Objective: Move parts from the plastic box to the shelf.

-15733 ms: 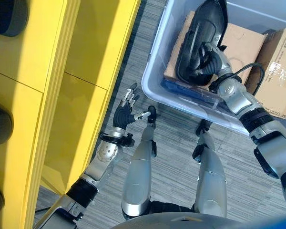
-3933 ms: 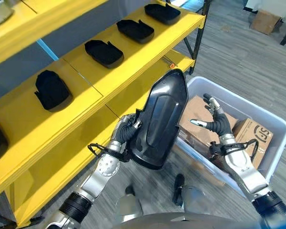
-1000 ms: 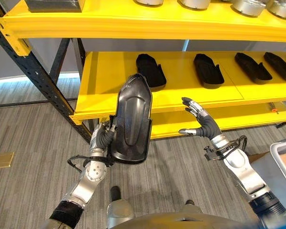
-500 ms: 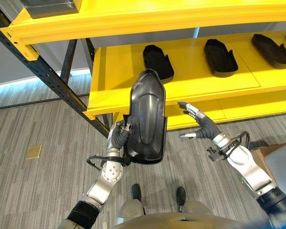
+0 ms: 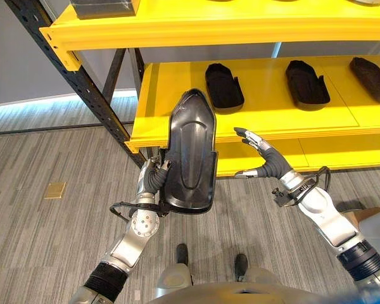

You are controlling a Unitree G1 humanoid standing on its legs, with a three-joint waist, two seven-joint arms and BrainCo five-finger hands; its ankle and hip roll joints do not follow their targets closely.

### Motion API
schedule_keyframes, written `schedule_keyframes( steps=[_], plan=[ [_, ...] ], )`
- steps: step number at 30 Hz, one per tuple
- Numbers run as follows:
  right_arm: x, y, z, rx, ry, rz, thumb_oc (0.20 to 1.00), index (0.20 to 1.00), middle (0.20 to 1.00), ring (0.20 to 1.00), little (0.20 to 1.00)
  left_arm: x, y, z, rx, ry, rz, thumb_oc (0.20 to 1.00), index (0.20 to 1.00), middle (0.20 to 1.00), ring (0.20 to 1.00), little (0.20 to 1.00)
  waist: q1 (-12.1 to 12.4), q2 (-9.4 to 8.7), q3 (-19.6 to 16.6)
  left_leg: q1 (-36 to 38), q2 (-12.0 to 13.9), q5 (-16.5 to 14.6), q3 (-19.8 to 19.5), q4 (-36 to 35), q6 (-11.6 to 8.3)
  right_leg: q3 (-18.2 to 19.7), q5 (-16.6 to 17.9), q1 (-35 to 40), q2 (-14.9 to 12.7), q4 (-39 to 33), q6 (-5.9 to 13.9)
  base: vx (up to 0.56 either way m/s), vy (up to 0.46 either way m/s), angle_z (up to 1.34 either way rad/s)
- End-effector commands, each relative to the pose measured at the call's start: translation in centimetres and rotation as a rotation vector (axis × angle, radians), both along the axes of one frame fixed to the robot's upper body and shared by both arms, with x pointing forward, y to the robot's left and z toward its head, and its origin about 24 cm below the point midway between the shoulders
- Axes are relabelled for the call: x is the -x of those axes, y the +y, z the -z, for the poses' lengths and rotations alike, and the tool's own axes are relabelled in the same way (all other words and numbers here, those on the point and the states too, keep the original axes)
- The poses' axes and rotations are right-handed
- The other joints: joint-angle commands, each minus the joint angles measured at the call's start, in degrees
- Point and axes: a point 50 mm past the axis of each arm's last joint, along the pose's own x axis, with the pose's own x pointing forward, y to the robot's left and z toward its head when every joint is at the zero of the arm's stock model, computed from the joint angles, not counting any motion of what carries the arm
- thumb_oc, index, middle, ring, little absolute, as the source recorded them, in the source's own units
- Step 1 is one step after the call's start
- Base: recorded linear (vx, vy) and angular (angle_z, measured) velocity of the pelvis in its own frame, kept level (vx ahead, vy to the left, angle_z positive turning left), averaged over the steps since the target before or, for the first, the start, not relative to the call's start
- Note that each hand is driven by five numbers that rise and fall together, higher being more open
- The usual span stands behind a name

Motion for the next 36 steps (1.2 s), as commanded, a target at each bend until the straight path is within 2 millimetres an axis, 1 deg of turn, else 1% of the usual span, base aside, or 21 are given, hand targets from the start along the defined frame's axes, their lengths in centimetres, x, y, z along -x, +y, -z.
schedule_keyframes(
  steps=[1, 2, 3, 4, 5, 6, 7, 8, 9, 10, 11, 13, 14, 16, 18, 21, 25, 28, 31, 32, 36],
  plan=[
    [0.4, 1.6, -2.6, -0.069, -0.143, -0.090, 1.000, 1.000, 1.000, 1.000, 1.000, -1.8, 1.0, -4.0, -0.002, -0.225, -0.043, 0.200, 0.200, 0.200, 0.200, 0.200, -1.4, -2.57, -0.5, -0.1, 3.2, 0.1, 4.8, 9.1, -0.17, -1.7, 2.5, -2.3, -1.6, 2.6, -0.94, 0.06, 0.161, 0.31],
    [0.3, 1.6, -2.6, -0.066, -0.141, -0.092, 1.000, 1.000, 1.000, 1.000, 1.000, -1.9, 1.1, -4.0, 0.000, -0.228, -0.050, 0.200, 0.200, 0.200, 0.200, 0.200, -1.6, -2.45, -0.5, 0.4, 3.6, 0.7, 4.8, 7.6, -0.30, -1.8, 2.2, -2.4, -1.7, 3.1, -0.92, 0.07, 0.243, 0.33],
    [0.3, 1.6, -2.6, -0.060, -0.139, -0.093, 1.000, 1.000, 1.000, 1.000, 1.000, -1.8, 1.4, -4.0, 0.010, -0.233, -0.062, 0.200, 0.200, 0.200, 0.200, 0.200, -1.7, -2.04, -0.6, 0.8, 5.2, 3.1, 4.5, 5.1, -1.10, -2.0, 1.7, -2.6, -1.8, 3.6, -0.97, 0.10, 0.329, 0.34],
    [0.2, 1.7, -2.6, -0.051, -0.137, -0.099, 1.000, 1.000, 1.000, 1.000, 1.000, -1.7, 1.7, -3.9, 0.023, -0.239, -0.080, 0.200, 0.200, 0.200, 0.200, 0.200, -1.9, -1.57, -0.7, 1.1, 7.7, 6.8, 4.0, 1.8, -2.19, -2.0, 1.2, -2.6, -2.2, 4.1, -1.01, 0.10, 0.424, 0.28],
    [0.2, 1.7, -2.6, -0.046, -0.136, -0.099, 1.000, 1.000, 1.000, 1.000, 1.000, -1.6, 1.9, -3.8, 0.026, -0.242, -0.085, 0.200, 0.200, 0.200, 0.200, 0.200, -2.0, -1.36, -0.6, 1.0, 9.5, 9.7, 3.5, -0.3, -2.96, -1.8, 0.8, -2.4, -2.6, 4.4, -1.05, 0.14, 0.662, 0.46],
    [0.1, 1.5, -2.6, -0.046, -0.124, -0.091, 1.000, 1.000, 1.000, 1.000, 1.000, -1.5, 2.4, -3.7, 0.039, -0.249, -0.095, 0.200, 0.200, 0.200, 0.200, 0.200, -2.5, -1.40, -0.6, 0.0, 11.8, 12.4, 3.1, -2.2, -3.60, -1.3, 0.3, -1.7, -4.2, 5.1, -0.96, 0.11, 0.647, 0.45],
    [0.0, 1.4, -2.6, -0.051, -0.117, -0.089, 1.000, 1.000, 1.000, 1.000, 1.000, -1.5, 2.5, -3.6, 0.041, -0.252, -0.095, 0.200, 0.200, 0.200, 0.200, 0.200, -2.8, -1.28, -0.7, 0.3, 11.8, 11.2, 3.8, -2.6, -3.45, -1.3, 0.0, -1.6, -5.2, 5.8, -0.52, 0.09, 0.532, 0.39],
    [0.0, 1.3, -2.6, -0.052, -0.116, -0.090, 1.000, 1.000, 1.000, 1.000, 1.000, -1.5, 2.5, -3.6, 0.040, -0.253, -0.095, 0.200, 0.200, 0.200, 0.200, 0.200, -2.8, -1.28, -0.7, 0.5, 11.7, 10.9, 4.0, -2.7, -3.38, -1.3, -0.1, -1.7, -5.4, 5.9, -0.41, 0.07, 0.467, 0.10],
    [0.0, 1.2, -2.4, -0.061, -0.103, -0.083, 1.000, 1.000, 1.000, 1.000, 1.000, -1.6, 2.4, -3.5, 0.039, -0.251, -0.099, 0.200, 0.200, 0.200, 0.200, 0.200, -3.2, -0.79, -1.0, 1.0, 11.2, 8.9, 5.4, -2.5, -3.41, -1.7, -0.4, -2.0, -6.6, 7.1, 0.12, 0.06, 0.366, -0.05],
    [0.1, 1.2, -2.3, -0.064, -0.098, -0.083, 1.000, 1.000, 1.000, 1.000, 1.000, -1.7, 2.3, -3.4, 0.043, -0.248, -0.099, 0.200, 0.200, 0.200, 0.200, 0.200, -3.3, -0.70, -1.1, 0.9, 11.0, 8.7, 5.6, -2.1, -3.41, -1.8, -0.5, -1.9, -6.8, 7.3, 0.13, 0.15, 0.634, -0.16],
    [0.6, 0.7, -1.6, -0.098, -0.065, -0.075, 1.000, 1.000, 1.000, 1.000, 1.000, -2.0, 2.0, -3.2, 0.027, -0.234, -0.094, 0.200, 0.200, 0.200, 0.200, 0.200, -3.8, -0.43, -1.5, 2.1, 8.5, 4.3, 6.5, -1.5, -2.66, -1.7, 0.3, -1.5, -7.9, 7.5, 1.43, 0.12, 0.371, -0.07],
    [0.6, 0.6, -1.5, -0.101, -0.062, -0.074, 1.000, 1.000, 1.000, 1.000, 1.000, -2.0, 2.0, -3.1, 0.026, -0.231, -0.093, 0.200, 0.200, 0.200, 0.200, 0.200, -3.7, -0.46, -1.5, 2.3, 8.3, 4.0, 6.5, -1.5, -2.57, -1.6, 0.4, -1.4, -8.0, 7.4, 1.60, 0.10, 0.217, 0.06],
    [0.9, 1.0, -1.1, -0.141, -0.037, -0.082, 1.000, 1.000, 1.000, 1.000, 1.000, -2.2, 1.7, -3.2, -0.014, -0.229, -0.071, 0.200, 0.200, 0.200, 0.200, 0.200, -3.2, -0.94, -1.9, 5.3, 6.4, 2.1, 6.7, -3.0, -1.87, -2.0, 3.3, -0.6, -9.5, 5.0, 4.10, 0.09, 0.124, -0.07],
    [1.1, 1.4, -1.0, -0.142, -0.038, -0.093, 1.000, 1.000, 1.000, 1.000, 1.000, -2.4, 1.6, -3.4, -0.036, -0.232, -0.062, 0.200, 0.200, 0.200, 0.200, 0.200, -2.8, -1.34, -2.1, 6.1, 5.8, 1.4, 6.9, -3.6, -1.58, -2.4, 4.5, -0.2, -10.0, 3.3, 5.00, 0.06, 0.054, -0.13],
    [0.9, 2.4, -1.4, -0.130, -0.071, -0.103, 1.000, 1.000, 1.000, 1.000, 1.000, -3.1, 1.5, -4.4, -0.061, -0.259, -0.054, 0.200, 0.200, 0.200, 0.200, 0.200, -1.9, -2.41, -1.9, 6.4, 5.3, 0.3, 7.5, -3.8, -1.15, -2.9, 6.4, -0.2, -10.6, 0.6, 6.25, -0.01, -0.094, -0.12],
    [0.3, 3.1, -2.0, -0.124, -0.089, -0.105, 1.000, 1.000, 1.000, 1.000, 1.000, -4.1, 1.0, -5.1, -0.046, -0.272, -0.066, 0.200, 0.200, 0.200, 0.200, 0.200, -1.5, -3.19, -1.5, 5.7, 5.7, 0.2, 7.9, -3.7, -1.32, -3.0, 6.6, -0.4, -10.2, -0.4, 6.17, -0.01, -0.111, -0.07],
    [-0.1, 3.0, -2.5, -0.082, -0.105, -0.121, 1.000, 1.000, 1.000, 1.000, 1.000, -5.3, 0.0, -5.9, -0.003, -0.292, -0.065, 0.200, 0.200, 0.200, 0.200, 0.200, -2.4, -3.37, -1.1, 4.9, 7.1, 1.2, 8.1, -2.9, -2.19, -2.1, 6.0, -0.2, -8.6, -0.8, 4.98, 0.04, -0.097, -0.09],
    [-0.1, 3.1, -3.1, -0.059, -0.126, -0.155, 1.000, 1.000, 1.000, 1.000, 1.000, -5.3, -0.2, -5.8, 0.003, -0.285, -0.058, 0.200, 0.200, 0.200, 0.200, 0.200, -2.7, -3.45, -1.3, 5.5, 7.3, 0.9, 8.5, -2.2, -2.33, -1.9, 6.4, 0.2, -8.6, -1.5, 4.88, 0.06, 0.060, -0.13],
    [-0.2, 3.3, -3.6, -0.048, -0.147, -0.179, 1.000, 1.000, 1.000, 1.000, 1.000, -5.1, -0.1, -5.6, 0.008, -0.279, -0.063, 0.200, 0.200, 0.200, 0.200, 0.200, -2.7, -3.76, -1.5, 5.8, 6.8, -0.3, 8.2, -0.7, -2.08, -1.2, 6.6, 0.5, -8.6, -1.7, 4.84, 0.04, 0.124, -0.34],
    [-0.3, 3.2, -3.9, -0.048, -0.152, -0.182, 1.000, 1.000, 1.000, 1.000, 1.000, -5.0, -0.1, -5.4, 0.004, -0.271, -0.054, 0.200, 0.200, 0.200, 0.200, 0.200, -2.6, -4.06, -1.7, 6.1, 6.1, -1.7, 8.0, 0.6, -1.52, -0.7, 6.5, 0.8, -8.7, -1.4, 4.96, 0.06, 0.171, -0.35],
    [-0.4, 2.9, -3.4, -0.060, -0.121, -0.164, 1.000, 1.000, 1.000, 1.000, 1.000, -4.7, -0.3, -4.6, -0.022, -0.240, -0.030, 0.200, 0.200, 0.200, 0.200, 0.200, -1.9, -5.12, -2.2, 7.4, 4.7, -4.4, 9.2, 3.2, 0.06, -0.9, 6.6, 2.0, -9.8, -0.3, 5.56, 0.05, 0.159, -0.20]
  ],
)
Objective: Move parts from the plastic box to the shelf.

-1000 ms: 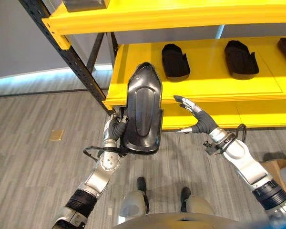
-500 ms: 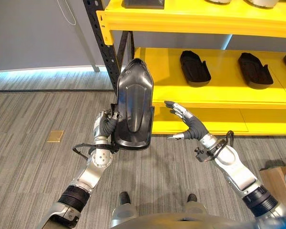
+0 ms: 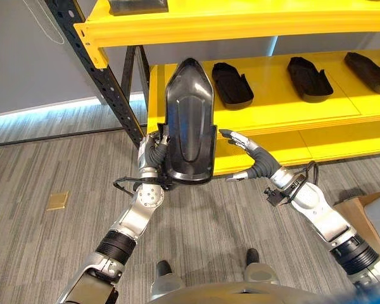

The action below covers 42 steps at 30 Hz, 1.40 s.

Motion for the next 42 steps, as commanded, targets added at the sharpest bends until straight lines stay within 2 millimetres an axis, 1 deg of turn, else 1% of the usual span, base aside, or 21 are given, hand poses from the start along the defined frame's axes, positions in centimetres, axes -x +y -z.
schedule_keyframes(
  steps=[1, 3, 5, 7, 9, 10, 11, 12, 13, 14, 16, 18, 21, 23, 26, 29, 35, 38, 40, 41, 42],
  plan=[
    [-0.2, 0.6, -2.6, -0.071, -0.106, -0.035, 1.000, 1.000, 1.000, 1.000, 1.000, -0.5, -0.5, -2.1, -0.008, -0.117, 0.052, 0.200, 0.200, 0.200, 0.200, 0.200, 2.1, -1.35, -1.2, -2.6, -0.9, -4.2, -3.6, 8.6, 4.30, -3.2, -1.2, -0.2, -0.8, 4.8, -1.59, -0.06, 0.220, -0.31],
    [-0.5, 0.2, -2.1, -0.019, -0.093, -0.022, 1.000, 1.000, 1.000, 1.000, 1.000, -0.6, -0.6, -2.0, -0.017, -0.098, 0.068, 0.200, 0.200, 0.200, 0.200, 0.200, 2.5, -1.78, -1.1, -1.6, -1.2, -5.4, -1.0, 9.4, 4.90, -6.1, -1.3, 0.4, -1.2, 5.7, -1.16, -0.10, 0.282, -0.31],
    [-1.0, 0.0, -1.9, 0.002, -0.086, -0.029, 1.000, 1.000, 1.000, 1.000, 1.000, -0.9, -0.7, -2.4, -0.019, -0.093, 0.062, 0.200, 0.200, 0.200, 0.200, 0.200, 3.0, -1.91, -0.6, -0.9, -1.3, -5.4, 0.6, 9.1, 5.24, -9.3, -1.7, 0.4, -0.9, 7.4, -1.09, -0.06, 0.183, -0.23],
    [-1.3, 0.1, -1.9, 0.000, -0.078, -0.068, 1.000, 1.000, 1.000, 1.000, 1.000, -1.2, -0.3, -2.5, -0.023, -0.082, 0.036, 0.200, 0.200, 0.200, 0.200, 0.200, 3.5, -2.17, 0.2, 1.0, -1.6, -5.2, 2.8, 7.5, 5.70, -12.4, 0.9, -1.5, -1.9, 11.2, 0.56, 0.05, 0.078, -0.47],
    [-1.3, 0.1, -1.9, -0.007, -0.076, -0.089, 1.000, 1.000, 1.000, 1.000, 1.000, -1.1, -0.1, -2.6, -0.038, -0.084, 0.029, 0.200, 0.200, 0.200, 0.200, 0.200, 3.5, -2.38, 0.4, 3.0, -1.8, -5.9, 2.7, 6.0, 5.12, -12.9, 2.2, -1.8, -1.6, 7.7, 1.69, 0.19, -0.121, -1.00],
    [-1.2, 0.0, -2.0, -0.012, -0.080, -0.088, 1.000, 1.000, 1.000, 1.000, 1.000, -1.1, -0.4, -2.8, -0.044, -0.093, 0.038, 0.200, 0.200, 0.200, 0.200, 0.200, 2.9, -3.08, 0.5, 2.3, -2.3, -5.3, 1.7, 5.7, 5.51, -10.5, 4.8, -3.0, -0.8, 3.4, 1.38, 0.32, -0.369, -0.84],
    [-0.7, 0.3, -2.2, -0.012, -0.098, -0.072, 1.000, 1.000, 1.000, 1.000, 1.000, -1.0, -1.6, -2.9, -0.054, -0.110, 0.079, 0.200, 0.200, 0.200, 0.200, 0.200, 0.2, -3.44, 0.6, 1.8, -3.2, -6.6, -3.9, 4.7, 6.60, 1.6, 7.2, -7.4, 1.2, 1.5, 1.40, 0.27, -0.349, -0.28],
    [-0.6, 0.2, -2.2, -0.016, -0.097, -0.075, 1.000, 1.000, 1.000, 1.000, 1.000, -1.0, -1.7, -2.9, -0.055, -0.110, 0.079, 0.200, 0.200, 0.200, 0.200, 0.200, 0.0, -3.52, 0.5, 1.6, -3.3, -6.5, -4.3, 4.4, 6.65, 2.4, 6.9, -7.4, 1.6, 1.2, 1.24, 0.27, -0.305, 0.64],
    [-0.4, 0.1, -2.2, -0.016, -0.099, -0.071, 1.000, 1.000, 1.000, 1.000, 1.000, -1.0, -2.1, -2.7, -0.050, -0.110, 0.089, 0.200, 0.200, 0.200, 0.200, 0.200, -0.6, -3.37, 0.1, 1.2, -3.3, -6.3, -5.9, 4.2, 6.64, 4.9, 6.6, -7.7, 2.3, 0.8, 0.75, 0.10, -0.146, 1.54],
    [-0.4, -0.1, -2.3, -0.012, -0.108, -0.071, 1.000, 1.000, 1.000, 1.000, 1.000, -1.0, -2.4, -2.7, -0.042, -0.114, 0.094, 0.200, 0.200, 0.200, 0.200, 0.200, -0.8, -3.29, 0.0, 0.7, -3.3, -6.0, -6.6, 4.1, 6.27, 5.6, 6.0, -7.6, 2.9, 0.7, 0.08, 0.08, -0.131, 1.94],
    [-0.7, -0.2, -2.8, 0.003, -0.128, -0.089, 1.000, 1.000, 1.000, 1.000, 1.000, -1.0, -2.7, -2.9, -0.038, -0.136, 0.097, 0.200, 0.200, 0.200, 0.200, 0.200, -0.8, -3.03, 0.0, -0.4, -2.9, -5.4, -7.0, 4.0, 5.21, 4.7, 4.6, -7.9, 3.8, 1.0, -1.05, 0.04, -0.164, 0.88],
    [-1.3, 0.2, -4.1, 0.036, -0.174, -0.116, 1.000, 1.000, 1.000, 1.000, 1.000, -1.3, -2.6, -3.8, -0.039, -0.179, 0.098, 0.200, 0.200, 0.200, 0.200, 0.200, -0.4, -2.54, 0.8, -2.9, -1.3, -3.8, -7.0, 4.2, 3.84, 3.6, 2.7, -8.7, 4.5, 2.2, -2.42, 0.00, -0.215, -0.03],
    [-1.5, 0.1, -5.7, 0.082, -0.228, -0.117, 1.000, 1.000, 1.000, 1.000, 1.000, -1.6, -2.4, -4.7, -0.027, -0.208, 0.117, 0.200, 0.200, 0.200, 0.200, 0.200, -0.2, -2.31, 1.9, -5.6, 1.1, -2.0, -8.1, 5.3, 3.06, 2.7, 0.0, -9.6, 5.4, 5.2, -4.30, 0.04, -0.210, 0.29],
    [-1.7, 0.0, -6.1, 0.101, -0.246, -0.116, 1.000, 1.000, 1.000, 1.000, 1.000, -1.6, -2.4, -4.9, -0.027, -0.215, 0.122, 0.200, 0.200, 0.200, 0.200, 0.200, -0.1, -2.21, 2.1, -6.0, 1.6, -1.5, -8.1, 5.5, 2.84, 1.8, -0.7, -9.7, 5.5, 6.0, -4.76, 0.07, -0.143, 0.24],
    [-1.8, -0.5, -7.0, 0.126, -0.276, -0.105, 1.000, 1.000, 1.000, 1.000, 1.000, -1.5, -2.7, -4.9, -0.025, -0.201, 0.146, 0.200, 0.200, 0.200, 0.200, 0.200, 0.3, -1.96, 2.2, -7.2, 2.5, 0.3, -8.7, 7.1, 2.46, 0.5, -2.2, -9.1, 5.8, 7.5, -5.74, 0.11, -0.141, 0.38],
    [-2.1, -1.4, -7.3, 0.081, -0.283, -0.035, 1.000, 1.000, 1.000, 1.000, 1.000, -1.1, -3.0, -3.9, -0.034, -0.149, 0.165, 0.200, 0.200, 0.200, 0.200, 0.200, 0.5, -1.56, 1.5, -6.8, 2.5, 0.4, -8.3, 8.4, 2.51, -1.1, -3.3, -7.8, 5.7, 8.7, -6.27, 0.20, -0.147, 0.34],
    [-2.2, -1.9, -6.5, -0.010, -0.255, 0.026, 1.000, 1.000, 1.000, 1.000, 1.000, -0.2, -2.2, -2.9, -0.035, -0.130, 0.111, 0.200, 0.200, 0.200, 0.200, 0.200, 0.7, -0.04, 0.4, -5.1, 2.9, 1.6, -8.2, 9.0, 2.13, -2.4, -5.9, -6.1, 6.1, 10.9, -7.62, 0.15, -0.150, 0.12],
    [-1.5, -1.7, -5.4, -0.022, -0.224, 0.012, 1.000, 1.000, 1.000, 1.000, 1.000, 0.2, -1.2, -2.9, -0.033, -0.137, 0.067, 0.200, 0.200, 0.200, 0.200, 0.200, 0.3, 0.77, 0.0, -5.4, 3.7, 4.3, -6.4, 10.7, 1.40, -3.5, -6.9, -5.3, 7.0, 10.6, -8.86, 0.10, -0.197, 0.12],
    [-1.2, -1.8, -4.8, -0.026, -0.208, 0.026, 1.000, 1.000, 1.000, 1.000, 1.000, 0.1, -0.9, -3.1, -0.032, -0.144, 0.063, 0.200, 0.200, 0.200, 0.200, 0.200, -0.2, 1.00, 0.0, -8.6, 5.8, 9.0, -3.8, 15.1, -0.32, -5.4, -7.2, -3.9, 7.7, 9.6, -9.93, 0.07, -0.223, 0.37],
    [-0.9, -1.7, -4.3, -0.024, -0.206, 0.016, 1.000, 1.000, 1.000, 1.000, 1.000, -0.2, -0.5, -3.5, -0.037, -0.173, 0.040, 0.200, 0.200, 0.200, 0.200, 0.200, -1.0, 0.93, -0.2, -8.2, 4.7, 6.0, -2.0, 13.8, 0.62, -6.0, -7.6, -3.7, 7.7, 9.6, -9.62, 0.08, -0.179, 0.84],
    [-0.8, -1.3, -4.1, -0.029, -0.200, 0.003, 1.000, 1.000, 1.000, 1.000, 1.000, -0.2, -0.2, -3.6, -0.045, -0.182, 0.020, 0.200, 0.200, 0.200, 0.200, 0.200, -0.6, 1.11, -0.2, -8.2, 2.5, 4.5, -3.7, 13.1, 1.58, -5.1, -7.6, -3.9, 8.0, 9.9, -9.32, 0.10, -0.140, 0.96]
  ],
)
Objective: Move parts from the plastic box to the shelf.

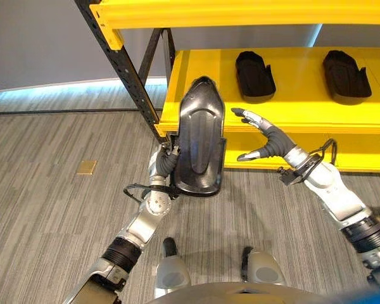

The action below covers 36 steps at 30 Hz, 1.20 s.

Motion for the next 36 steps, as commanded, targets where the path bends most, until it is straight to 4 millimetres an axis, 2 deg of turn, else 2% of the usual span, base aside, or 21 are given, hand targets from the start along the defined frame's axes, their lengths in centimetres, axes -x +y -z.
schedule_keyframes(
  steps=[1, 2, 4, 10, 13, 14, 15, 17, 18, 20, 21, 22, 23, 24, 26, 27, 30, 31, 34, 36],
  plan=[
    [1.0, 1.3, -1.7, -0.097, -0.110, -0.075, 1.000, 1.000, 1.000, 1.000, 1.000, -1.1, 0.6, -4.9, -0.008, -0.271, -0.031, 0.200, 0.200, 0.200, 0.200, 0.200, -2.0, -1.17, -2.2, 6.1, -1.8, -17.2, 1.7, 6.1, -3.51, 2.2, 10.1, 3.7, 4.5, -11.3, 0.92, 0.11, -0.134, 0.51],
    [1.1, 0.9, -1.5, -0.111, -0.100, -0.054, 1.000, 1.000, 1.000, 1.000, 1.000, -1.6, 0.4, -5.5, -0.025, -0.295, -0.013, 0.200, 0.200, 0.200, 0.200, 0.200, -3.1, -1.20, -2.5, 6.1, -1.5, -18.5, 7.3, 6.1, -4.01, 0.2, 9.6, 5.0, 4.5, -12.7, 1.17, 0.09, -0.128, 0.18],
    [1.4, 0.9, -0.9, -0.115, -0.090, -0.040, 1.000, 1.000, 1.000, 1.000, 1.000, -2.3, 0.0, -6.3, -0.036, -0.302, 0.007, 0.200, 0.200, 0.200, 0.200, 0.200, -4.0, -1.11, -2.7, 6.3, -1.5, -18.0, 10.9, 4.6, -4.07, -1.4, 9.4, 5.6, 4.9, -12.9, 1.57, 0.06, -0.096, 0.57],
    [1.6, 1.4, -0.2, -0.127, -0.043, -0.060, 1.000, 1.000, 1.000, 1.000, 1.000, -2.6, 0.5, -5.5, -0.037, -0.273, -0.021, 0.200, 0.200, 0.200, 0.200, 0.200, -5.0, -1.12, -3.6, 7.8, -2.4, -18.1, 12.0, 1.5, -3.80, -1.5, 9.6, 5.6, 5.9, -14.1, 1.17, 0.05, -0.027, 0.18],
    [1.6, 1.4, 0.1, -0.129, -0.033, -0.063, 1.000, 1.000, 1.000, 1.000, 1.000, -2.5, 0.7, -5.3, -0.039, -0.268, -0.028, 0.200, 0.200, 0.200, 0.200, 0.200, -5.1, -1.09, -3.7, 7.9, -2.1, -17.7, 12.2, 1.1, -4.14, -1.4, 9.4, 5.6, 6.2, -14.2, 0.97, 0.05, -0.061, -0.10],
    [1.9, 1.5, 0.6, -0.124, -0.008, -0.069, 1.000, 1.000, 1.000, 1.000, 1.000, -2.2, 1.1, -4.9, -0.045, -0.256, -0.035, 0.200, 0.200, 0.200, 0.200, 0.200, -5.2, -1.39, -3.9, 7.5, -0.5, -15.0, 11.7, 1.8, -5.41, -0.6, 9.5, 5.9, 7.0, -15.1, 0.49, 0.07, -0.140, -0.15],
    [2.0, 1.4, 0.6, -0.117, -0.005, -0.074, 1.000, 1.000, 1.000, 1.000, 1.000, -2.0, 1.2, -4.8, -0.048, -0.256, -0.036, 0.200, 0.200, 0.200, 0.200, 0.200, -5.4, -1.68, -3.9, 7.7, -0.4, -15.9, 11.9, 2.3, -5.12, -0.5, 9.7, 5.7, 7.0, -15.3, 0.39, 0.06, -0.153, -0.12],
    [2.0, 1.2, 0.6, -0.107, 0.004, -0.079, 1.000, 1.000, 1.000, 1.000, 1.000, -1.9, 1.4, -4.7, -0.052, -0.261, -0.049, 0.200, 0.200, 0.200, 0.200, 0.200, -5.4, -2.12, -4.0, 8.0, -1.5, -19.4, 12.3, 6.1, -3.76, -0.1, 9.5, 5.2, 6.9, -15.0, -0.06, -0.02, -0.093, -0.13],
    [1.9, 1.1, 0.6, -0.103, 0.001, -0.085, 1.000, 1.000, 1.000, 1.000, 1.000, -1.8, 1.5, -4.7, -0.060, -0.268, -0.059, 0.200, 0.200, 0.200, 0.200, 0.200, -5.0, -2.45, -3.9, 6.8, -3.0, -21.6, 11.3, 12.4, -3.01, 0.8, 9.4, 4.9, 7.1, -14.8, -0.46, -0.03, -0.156, -0.20],
    [1.9, 1.0, 0.8, -0.112, -0.001, -0.085, 1.000, 1.000, 1.000, 1.000, 1.000, -1.8, 1.7, -4.9, -0.072, -0.272, -0.070, 0.200, 0.200, 0.200, 0.200, 0.200, -3.6, -3.14, -3.1, 2.9, -6.0, -24.8, 7.1, 23.1, -1.91, 2.5, 10.1, 5.1, 7.7, -14.8, -0.40, -0.04, -0.184, -0.20],
    [1.9, 1.1, 0.9, -0.122, -0.001, -0.089, 1.000, 1.000, 1.000, 1.000, 1.000, -1.9, 1.8, -5.0, -0.086, -0.276, -0.078, 0.200, 0.200, 0.200, 0.200, 0.200, -2.8, -3.56, -2.8, 0.9, -8.5, -24.7, 5.0, 24.9, -0.27, 3.2, 11.6, 4.6, 7.8, -15.0, -0.34, -0.03, -0.094, -0.30],
    [1.9, 1.2, 1.1, -0.131, -0.001, -0.094, 1.000, 1.000, 1.000, 1.000, 1.000, -1.9, 2.0, -5.1, -0.102, -0.280, -0.088, 0.200, 0.200, 0.200, 0.200, 0.200, -2.0, -3.59, -2.4, 0.0, -11.6, -25.7, 1.8, 23.9, 0.60, 4.6, 12.2, 4.7, 8.4, -15.1, 0.26, 0.00, 0.015, -0.55],
    [1.8, 1.4, 1.0, -0.137, -0.006, -0.101, 1.000, 1.000, 1.000, 1.000, 1.000, -2.0, 2.3, -5.3, -0.114, -0.288, -0.105, 0.200, 0.200, 0.200, 0.200, 0.200, -1.1, -3.66, -2.1, 0.3, -14.5, -27.8, 0.0, 19.2, 1.84, 6.2, 12.6, 4.8, 8.8, -15.4, 0.89, 0.07, 0.087, -0.76],
    [1.6, 1.6, 0.9, -0.142, -0.008, -0.104, 1.000, 1.000, 1.000, 1.000, 1.000, -2.0, 2.4, -5.5, -0.123, -0.296, -0.117, 0.200, 0.200, 0.200, 0.200, 0.200, -0.6, -3.64, -2.1, 0.6, -16.0, -28.8, -0.9, 15.2, 2.50, 7.1, 12.7, 4.8, 9.1, -15.6, 1.22, 0.06, 0.128, -0.87],
    [1.4, 2.1, 0.7, -0.141, -0.009, -0.120, 1.000, 1.000, 1.000, 1.000, 1.000, -2.1, 3.0, -5.7, -0.114, -0.298, -0.153, 0.200, 0.200, 0.200, 0.200, 0.200, 0.2, -3.24, -2.2, 0.1, -17.6, -27.0, -3.8, 7.5, 2.58, 8.9, 13.0, 5.1, 9.9, -16.5, 1.54, 0.08, 0.159, -0.60],
    [1.5, 2.3, 0.6, -0.142, -0.011, -0.134, 1.000, 1.000, 1.000, 1.000, 1.000, -2.1, 3.7, -5.6, -0.098, -0.284, -0.178, 0.200, 0.200, 0.200, 0.200, 0.200, 0.7, -2.98, -2.3, -0.3, -17.2, -24.4, -5.6, 3.8, 2.09, 10.0, 12.9, 5.8, 10.3, -17.1, 1.54, 0.11, 0.148, -0.21],
    [1.7, 2.7, 0.6, -0.149, 0.001, -0.154, 1.000, 1.000, 1.000, 1.000, 1.000, -2.1, 4.7, -5.1, -0.095, -0.273, -0.225, 0.200, 0.200, 0.200, 0.200, 0.200, 1.1, -2.62, -2.4, -1.6, -16.0, -20.5, -7.1, 0.6, 0.82, 11.4, 12.9, 7.2, 10.6, -17.9, 1.39, 0.18, 0.205, -0.67],
    [2.0, 3.3, 0.7, -0.141, 0.008, -0.186, 1.000, 1.000, 1.000, 1.000, 1.000, -2.6, 5.9, -4.7, -0.104, -0.256, -0.286, 0.200, 0.200, 0.200, 0.200, 0.200, 0.3, -2.40, -3.2, -2.5, -13.2, -19.2, -2.7, 1.0, 0.30, 9.8, 12.6, 8.4, 9.3, -18.3, 1.29, 0.28, 0.324, -0.82],
    [2.1, 3.5, 0.9, -0.135, 0.018, -0.198, 1.000, 1.000, 1.000, 1.000, 1.000, -3.3, 6.4, -4.5, -0.107, -0.250, -0.343, 0.200, 0.200, 0.200, 0.200, 0.200, -0.4, -2.05, -3.8, -1.5, -12.0, -19.8, -0.3, 1.0, 0.24, 8.4, 11.8, 9.1, 8.5, -17.5, 1.39, 0.30, 0.296, -0.38],
    [2.3, 3.5, 1.1, -0.126, 0.032, -0.203, 1.000, 1.000, 1.000, 1.000, 1.000, -3.6, 7.1, -4.4, -0.109, -0.257, -0.408, 0.200, 0.200, 0.200, 0.200, 0.200, -0.3, -2.23, -4.8, 1.5, -12.6, -21.1, 1.5, -0.8, 1.10, 6.5, 10.3, 10.5, 7.6, -16.9, 2.21, 0.31, 0.277, -0.29]
  ],
)
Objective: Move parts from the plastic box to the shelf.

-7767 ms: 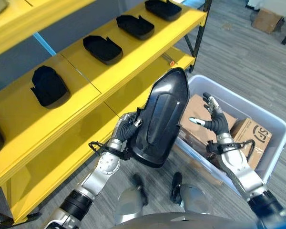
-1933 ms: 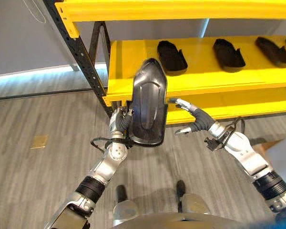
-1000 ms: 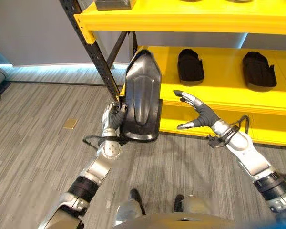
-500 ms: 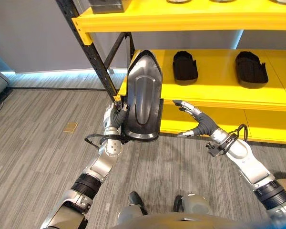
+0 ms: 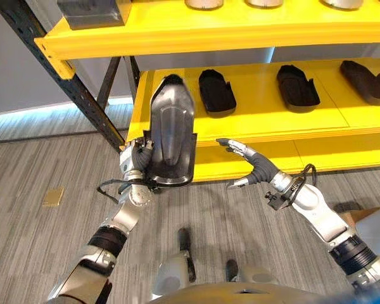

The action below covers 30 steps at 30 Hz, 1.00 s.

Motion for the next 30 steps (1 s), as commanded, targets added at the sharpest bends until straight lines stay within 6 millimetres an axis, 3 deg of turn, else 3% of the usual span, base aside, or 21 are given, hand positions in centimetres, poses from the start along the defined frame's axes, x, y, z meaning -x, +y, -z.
schedule_keyframes(
  steps=[1, 3, 4, 5, 7, 8, 9, 10, 11, 12, 14, 17, 20, 24, 30],
  plan=[
    [0.2, 1.0, -2.0, -0.095, -0.078, -0.054, 1.000, 1.000, 1.000, 1.000, 1.000, -1.7, 1.1, -5.5, 0.033, -0.300, -0.088, 0.200, 0.200, 0.200, 0.200, 0.200, 1.9, -2.48, -2.7, -0.1, -3.8, 1.2, 0.1, 1.6, 1.26, -6.3, 7.0, 1.9, 1.8, -5.9, 0.75, 0.30, 0.290, -0.73],
    [0.2, 1.2, -1.9, -0.073, -0.077, -0.050, 1.000, 1.000, 1.000, 1.000, 1.000, -1.6, 2.4, -5.4, -0.015, -0.313, -0.152, 0.200, 0.200, 0.200, 0.200, 0.200, 2.8, -2.79, -3.7, 2.4, -4.3, -0.1, 2.1, 0.0, 2.42, -9.8, 4.2, 2.3, 1.5, -1.9, 1.55, 0.27, 0.254, -0.70],
    [0.2, 1.3, -2.0, -0.075, -0.076, -0.053, 1.000, 1.000, 1.000, 1.000, 1.000, -1.4, 2.8, -5.4, -0.031, -0.319, -0.175, 0.200, 0.200, 0.200, 0.200, 0.200, 3.2, -3.00, -3.9, 3.2, -4.4, -0.3, 2.9, -0.7, 2.87, -11.1, 4.6, 1.5, 1.1, 0.6, 2.42, 0.28, 0.230, -0.35],
    [0.2, 1.5, -2.3, -0.086, -0.079, -0.062, 1.000, 1.000, 1.000, 1.000, 1.000, -1.1, 4.0, -5.5, -0.052, -0.310, -0.211, 0.200, 0.200, 0.200, 0.200, 0.200, 3.6, -3.63, -4.3, 5.3, -5.6, -2.3, 3.5, -1.9, 3.75, -12.7, 5.9, -0.8, -0.8, 7.8, 5.27, 0.24, 0.202, -0.45],
    [0.4, 1.8, -2.7, -0.099, -0.077, -0.075, 1.000, 1.000, 1.000, 1.000, 1.000, -0.7, 5.5, -5.5, -0.062, -0.293, -0.256, 0.200, 0.200, 0.200, 0.200, 0.200, 3.7, -3.40, -3.9, 7.8, -5.6, -3.2, 4.1, -3.1, 4.88, -13.9, 9.0, -5.7, -3.5, 15.7, 7.83, 0.23, 0.133, -0.47],
    [0.4, 1.9, -2.9, -0.119, -0.073, -0.088, 1.000, 1.000, 1.000, 1.000, 1.000, -0.4, 6.6, -5.9, -0.072, -0.294, -0.297, 0.200, 0.200, 0.200, 0.200, 0.200, 4.2, -2.93, -3.3, 9.8, -4.7, -3.2, 5.1, -3.7, 4.21, -16.4, 9.9, -6.8, -6.8, 14.1, 7.99, 0.25, -0.116, -0.56],
    [0.3, 2.3, -3.6, -0.144, -0.095, -0.100, 1.000, 1.000, 1.000, 1.000, 1.000, -0.5, 7.4, -7.0, -0.079, -0.320, -0.314, 0.200, 0.200, 0.200, 0.200, 0.200, 4.0, -2.67, -2.1, 10.9, -3.3, -3.1, 5.3, -3.6, 2.59, -16.5, 13.4, -6.8, -8.5, 2.6, 8.60, 0.19, -0.251, -0.57],
    [0.4, 2.3, -4.0, -0.147, -0.113, -0.094, 1.000, 1.000, 1.000, 1.000, 1.000, -0.8, 7.2, -7.4, -0.079, -0.325, -0.300, 0.200, 0.200, 0.200, 0.200, 0.200, 3.0, -2.90, -1.5, 10.5, -3.2, -2.6, 4.7, -3.7, 2.80, -13.9, 18.0, -8.7, -9.3, -2.4, 8.92, 0.18, -0.349, -0.72],
    [0.6, 2.2, -4.5, -0.163, -0.125, -0.106, 1.000, 1.000, 1.000, 1.000, 1.000, -1.2, 6.7, -7.9, -0.102, -0.336, -0.281, 0.200, 0.200, 0.200, 0.200, 0.200, 1.5, -3.45, -0.5, 11.4, -3.1, -3.6, 3.2, -4.4, 3.15, -8.4, 24.2, -13.2, -10.8, -4.3, 10.77, 0.22, -0.348, 0.02],
    [0.9, 1.6, -4.6, -0.165, -0.126, -0.111, 1.000, 1.000, 1.000, 1.000, 1.000, -1.6, 6.6, -8.6, -0.108, -0.329, -0.267, 0.200, 0.200, 0.200, 0.200, 0.200, 0.8, -3.42, -0.4, 11.0, -2.6, -3.8, 2.4, -4.0, 2.95, -7.5, 21.4, -12.8, -9.8, -6.2, 10.65, 0.18, -0.394, 0.69],
    [0.1, 1.7, -6.4, -0.166, -0.175, -0.130, 1.000, 1.000, 1.000, 1.000, 1.000, -2.9, 6.6, -10.1, -0.076, -0.349, -0.254, 0.200, 0.200, 0.200, 0.200, 0.200, 0.6, -3.66, 1.5, 8.0, -1.4, -3.9, 1.7, -2.1, 2.01, -6.6, 19.5, -14.9, -8.6, -5.8, 10.10, -0.08, -0.261, 0.96],
    [-0.9, 2.0, -9.8, -0.138, -0.295, -0.144, 1.000, 1.000, 1.000, 1.000, 1.000, -4.3, 6.1, -12.0, 0.008, -0.420, -0.263, 0.200, 0.200, 0.200, 0.200, 0.200, 0.0, -3.16, 4.3, 3.4, -0.5, -1.4, 1.2, -2.4, 0.41, -5.8, 17.4, -15.6, -6.7, -7.4, 8.14, -0.23, -0.053, 0.68],
    [-0.6, 1.1, -11.8, -0.179, -0.353, -0.132, 1.000, 1.000, 1.000, 1.000, 1.000, -4.7, 6.1, -11.8, 0.029, -0.404, -0.254, 0.200, 0.200, 0.200, 0.200, 0.200, -1.2, -2.66, 5.4, 3.1, -0.1, -0.6, 0.8, -2.3, -0.07, -4.9, 16.4, -14.9, -5.9, -7.3, 7.00, 0.02, 0.012, -0.38],
    [-0.3, 0.5, -13.0, -0.232, -0.381, -0.124, 1.000, 1.000, 1.000, 1.000, 1.000, -4.8, 6.1, -11.4, 0.037, -0.397, -0.282, 0.200, 0.200, 0.200, 0.200, 0.200, -2.1, -2.13, 5.6, 3.0, 0.0, -0.5, 1.0, -2.1, -0.22, -4.7, 15.9, -14.9, -5.8, -6.8, 6.85, 0.07, 0.044, -0.22],
    [-0.5, 0.6, -14.5, -0.230, -0.411, -0.132, 1.000, 1.000, 1.000, 1.000, 1.000, -5.8, 7.1, -13.7, 0.019, -0.407, -0.347, 0.200, 0.200, 0.200, 0.200, 0.200, -4.1, -1.27, 7.3, 1.3, -0.3, -0.7, 1.8, -1.1, -0.54, -3.3, 15.2, -17.0, -5.5, -5.4, 6.67, 0.02, 0.078, 0.05]
  ],
)
